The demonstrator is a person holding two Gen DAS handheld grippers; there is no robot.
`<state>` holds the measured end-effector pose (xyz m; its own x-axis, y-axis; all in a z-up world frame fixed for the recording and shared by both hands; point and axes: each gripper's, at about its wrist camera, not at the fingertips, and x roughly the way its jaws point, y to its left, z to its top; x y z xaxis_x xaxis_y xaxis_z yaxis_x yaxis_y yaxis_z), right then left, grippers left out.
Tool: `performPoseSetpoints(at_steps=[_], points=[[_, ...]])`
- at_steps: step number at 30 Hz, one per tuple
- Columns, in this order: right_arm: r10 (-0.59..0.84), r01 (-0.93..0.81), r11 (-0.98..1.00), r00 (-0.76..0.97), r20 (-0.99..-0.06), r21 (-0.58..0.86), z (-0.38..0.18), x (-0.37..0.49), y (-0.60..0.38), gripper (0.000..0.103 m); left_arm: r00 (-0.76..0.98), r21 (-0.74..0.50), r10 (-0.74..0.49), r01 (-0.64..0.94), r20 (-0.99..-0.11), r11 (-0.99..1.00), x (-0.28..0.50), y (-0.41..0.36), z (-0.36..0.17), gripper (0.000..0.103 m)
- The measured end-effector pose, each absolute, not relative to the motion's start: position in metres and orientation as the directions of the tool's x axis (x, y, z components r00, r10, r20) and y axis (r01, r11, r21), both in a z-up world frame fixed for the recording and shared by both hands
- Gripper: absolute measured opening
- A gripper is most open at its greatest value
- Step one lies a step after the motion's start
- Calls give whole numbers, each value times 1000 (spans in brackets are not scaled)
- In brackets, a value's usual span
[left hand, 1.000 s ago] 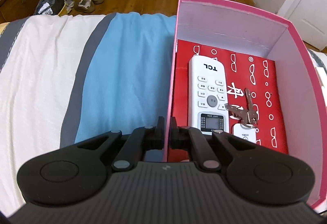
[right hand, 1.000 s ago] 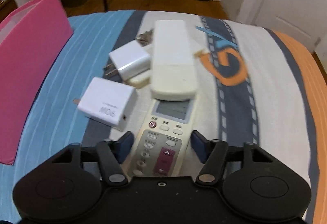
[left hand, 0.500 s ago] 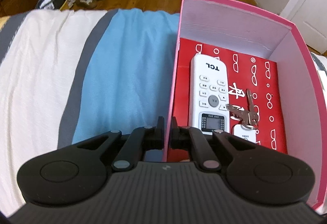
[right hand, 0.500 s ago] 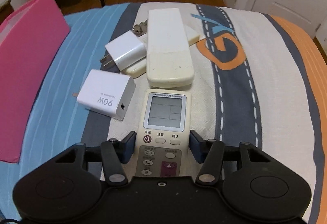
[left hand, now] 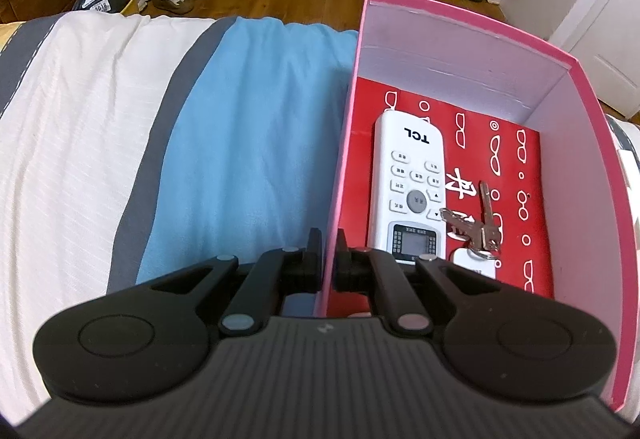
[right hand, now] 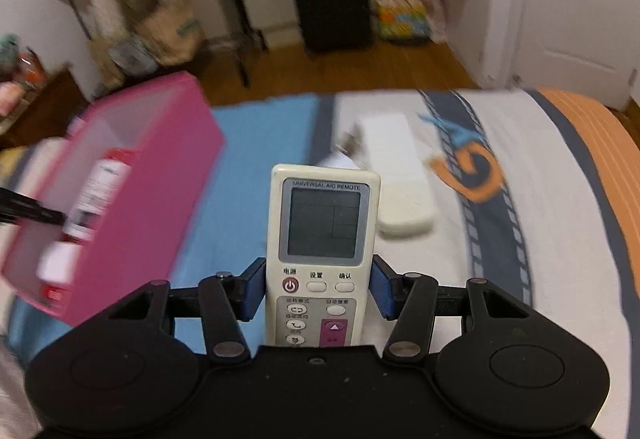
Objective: Organize rigid objects
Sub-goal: 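Lift the beige AC remote into the pink box and open the right tool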
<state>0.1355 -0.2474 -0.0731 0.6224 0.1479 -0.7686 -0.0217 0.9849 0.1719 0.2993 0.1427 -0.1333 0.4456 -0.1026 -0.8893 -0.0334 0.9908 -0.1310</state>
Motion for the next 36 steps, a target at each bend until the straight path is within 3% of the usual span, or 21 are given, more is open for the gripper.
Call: performPoseSetpoints(at_steps=[7,12,18,25,33,36], points=[[310,-158,945,706,-636,286,-11,127,-207,59,463,-126,-104,-17,-880,992,293,144,-124,4],[435,-275,898,677,-593,344,13,150,-159,59,490,-120,-105,1,-865,993,287,143,-118,3],[401,-356,911,637,-659,209,8,200,-82,59,508,-90,-95,34,-856,995,285,139,-117,3],[251,-364,930,540,-803,47,-46,262,-26,59,510,-104,-108,36,-853,994,285,142,-118,3],[132,-291,957,481,-867,-16,-86,302,-15,59,518,-117,-122,43,-847,992,286,144,-119,3],[158,-263,964,470,-868,33,-90,309,-22,58,519,-118,-123,43,-846,992,287,144,-120,3]])
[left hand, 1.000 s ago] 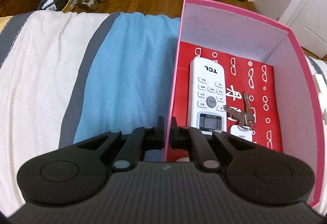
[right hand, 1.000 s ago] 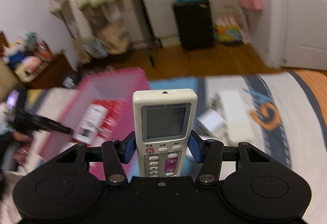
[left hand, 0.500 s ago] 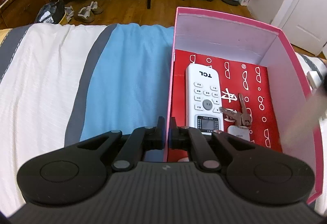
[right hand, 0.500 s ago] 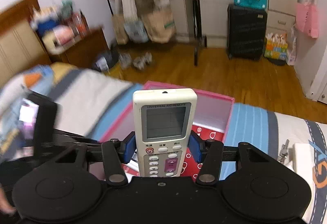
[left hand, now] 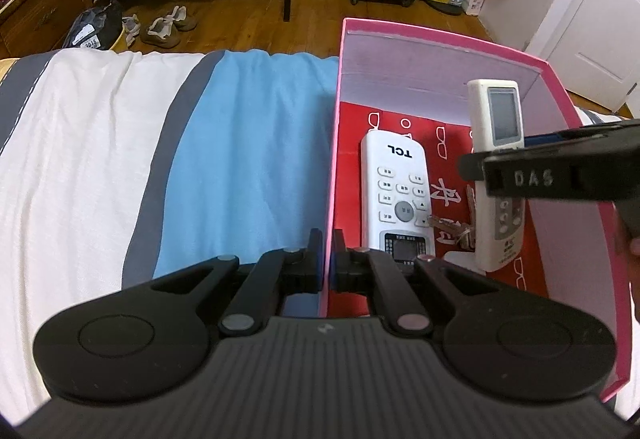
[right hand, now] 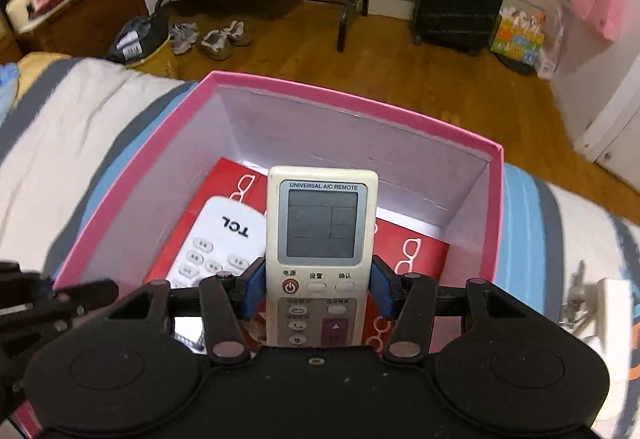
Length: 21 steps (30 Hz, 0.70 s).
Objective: Organize rigid objects
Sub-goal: 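Lift the beige AC remote into the pink box and open the right tool, then return the right tool to the pile and grasp the large white remote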
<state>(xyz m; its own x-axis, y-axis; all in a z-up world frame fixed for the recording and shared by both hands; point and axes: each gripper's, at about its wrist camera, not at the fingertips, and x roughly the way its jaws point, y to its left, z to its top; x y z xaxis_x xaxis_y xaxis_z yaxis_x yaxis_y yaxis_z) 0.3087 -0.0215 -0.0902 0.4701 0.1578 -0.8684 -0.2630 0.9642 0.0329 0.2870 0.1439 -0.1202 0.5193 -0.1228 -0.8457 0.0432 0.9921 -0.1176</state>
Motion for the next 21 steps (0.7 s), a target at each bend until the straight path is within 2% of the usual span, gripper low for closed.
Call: performPoseSetpoints(at_steps=[9,11,15,18,21], points=[[413,-310,908,543,-731,283,-40,261,-80,58,520,-86,-99,50,-848,995,288,139,-120,3],[428,-341,900,588,-686,270,-22,244,-96,58,521,-83,-97,50,-848,995,288,138,-120,3],[377,-386,912,665,-645,136,5,213,-129,58,516,-90,-98,42,-851,995,288,139,-120,3],[348,-408,910,643,-682,80,15,199,-158,58,518,-73,-90,53,-851,996,288,137,-119,3],[336,-401,913,619,-710,83,17,197,-188,58,524,-60,-86,67,-848,996,286,135,-117,3]])
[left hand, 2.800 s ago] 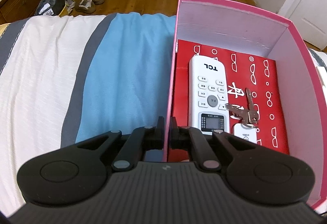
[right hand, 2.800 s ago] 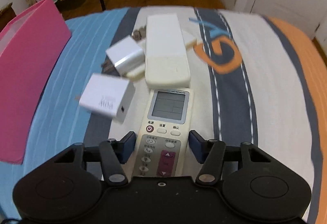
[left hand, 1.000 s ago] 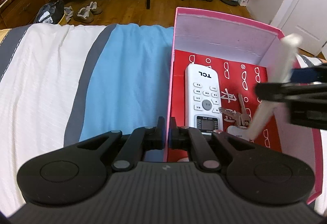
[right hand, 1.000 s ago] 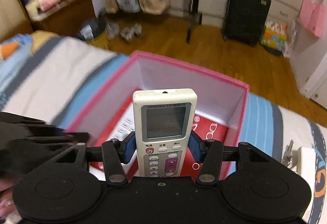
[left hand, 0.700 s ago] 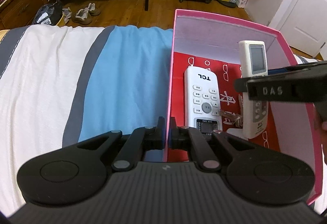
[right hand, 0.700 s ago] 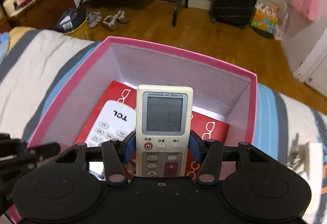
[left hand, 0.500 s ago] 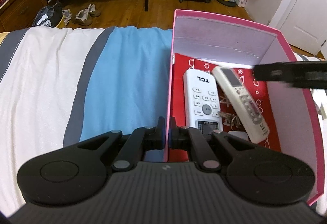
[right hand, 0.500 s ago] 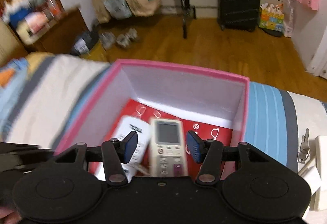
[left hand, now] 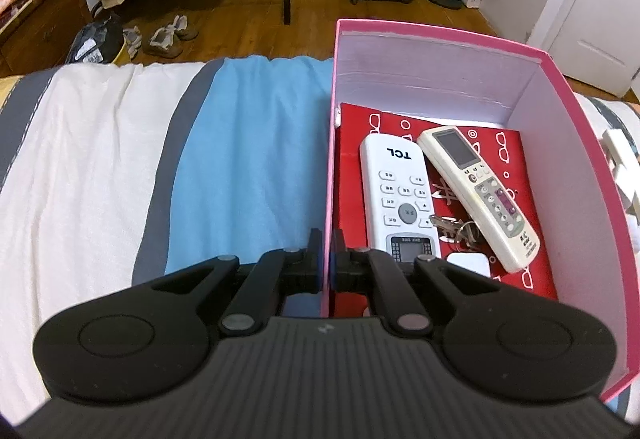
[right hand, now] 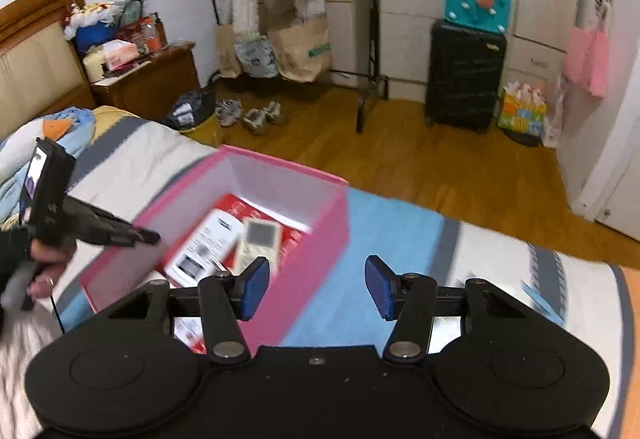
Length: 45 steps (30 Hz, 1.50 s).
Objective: Organize rigid objects
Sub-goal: 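Return the right tool to the pile and grasp the large white remote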
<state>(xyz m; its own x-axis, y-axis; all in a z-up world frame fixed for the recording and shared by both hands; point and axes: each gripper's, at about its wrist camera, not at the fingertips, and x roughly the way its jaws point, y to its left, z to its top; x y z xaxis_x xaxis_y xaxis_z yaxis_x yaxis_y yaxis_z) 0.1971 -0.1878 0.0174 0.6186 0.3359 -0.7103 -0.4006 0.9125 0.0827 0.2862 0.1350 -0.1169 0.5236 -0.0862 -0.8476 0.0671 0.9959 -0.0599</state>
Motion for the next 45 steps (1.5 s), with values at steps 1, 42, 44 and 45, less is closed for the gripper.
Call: performPoseSetpoints(at_steps=[1,42,44,45], points=[[330,-394,915,615,-716,83,17,197,-196,58,522,-63,-87,65,-848,996,287,135,-117,3],[59,84,990,488,-871,114,-140,251,-303,58,526,-19,-48,60,-849,998,292,130,-119,4],[64,99,987,484,-873,127,-141,251,-304,58,525,-21,-50,60,-850,998,292,129,-119,4],[61,102,987,492,-869,127,-141,252,-305,58,525,-22,-51,60,-850,998,292,130,-120,4]])
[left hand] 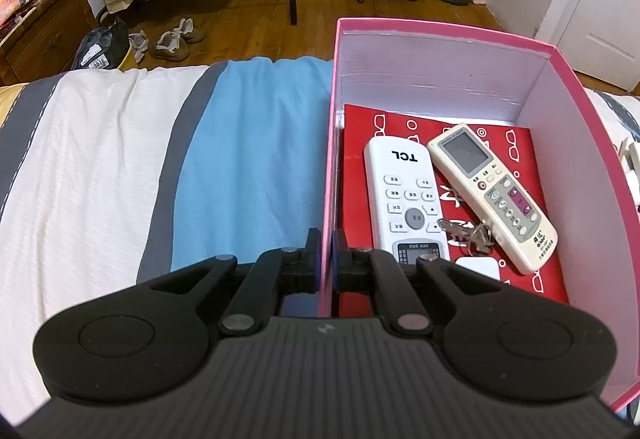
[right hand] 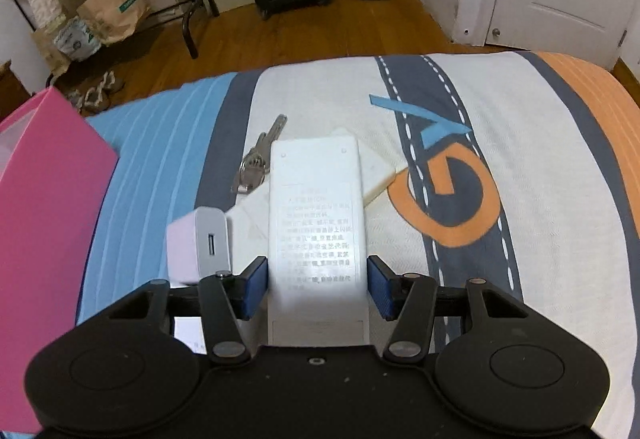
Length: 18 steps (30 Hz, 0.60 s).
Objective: Organize rigid objects
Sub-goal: 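Return the right tool to the pile and grasp the large white remote, then carry the large white remote into the pink box and release it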
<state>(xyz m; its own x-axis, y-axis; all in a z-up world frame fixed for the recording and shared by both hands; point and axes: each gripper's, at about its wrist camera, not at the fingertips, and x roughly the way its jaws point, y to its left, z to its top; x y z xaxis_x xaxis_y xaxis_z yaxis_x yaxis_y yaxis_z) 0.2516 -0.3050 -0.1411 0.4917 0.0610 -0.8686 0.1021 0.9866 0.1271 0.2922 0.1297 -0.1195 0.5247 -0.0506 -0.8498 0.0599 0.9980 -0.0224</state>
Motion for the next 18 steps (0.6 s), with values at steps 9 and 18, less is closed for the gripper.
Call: performPoseSetpoints(at_steps=[9,18], points=[[19,38,998,577,-816,50,-137,247,-301,58,524,-37,-59,52,-849,998,293,131,-119,4],[113,-65,993,706,-699,95,-82,213,-287,58,520,-55,-76,55,-851,997,291,134,-120,3]])
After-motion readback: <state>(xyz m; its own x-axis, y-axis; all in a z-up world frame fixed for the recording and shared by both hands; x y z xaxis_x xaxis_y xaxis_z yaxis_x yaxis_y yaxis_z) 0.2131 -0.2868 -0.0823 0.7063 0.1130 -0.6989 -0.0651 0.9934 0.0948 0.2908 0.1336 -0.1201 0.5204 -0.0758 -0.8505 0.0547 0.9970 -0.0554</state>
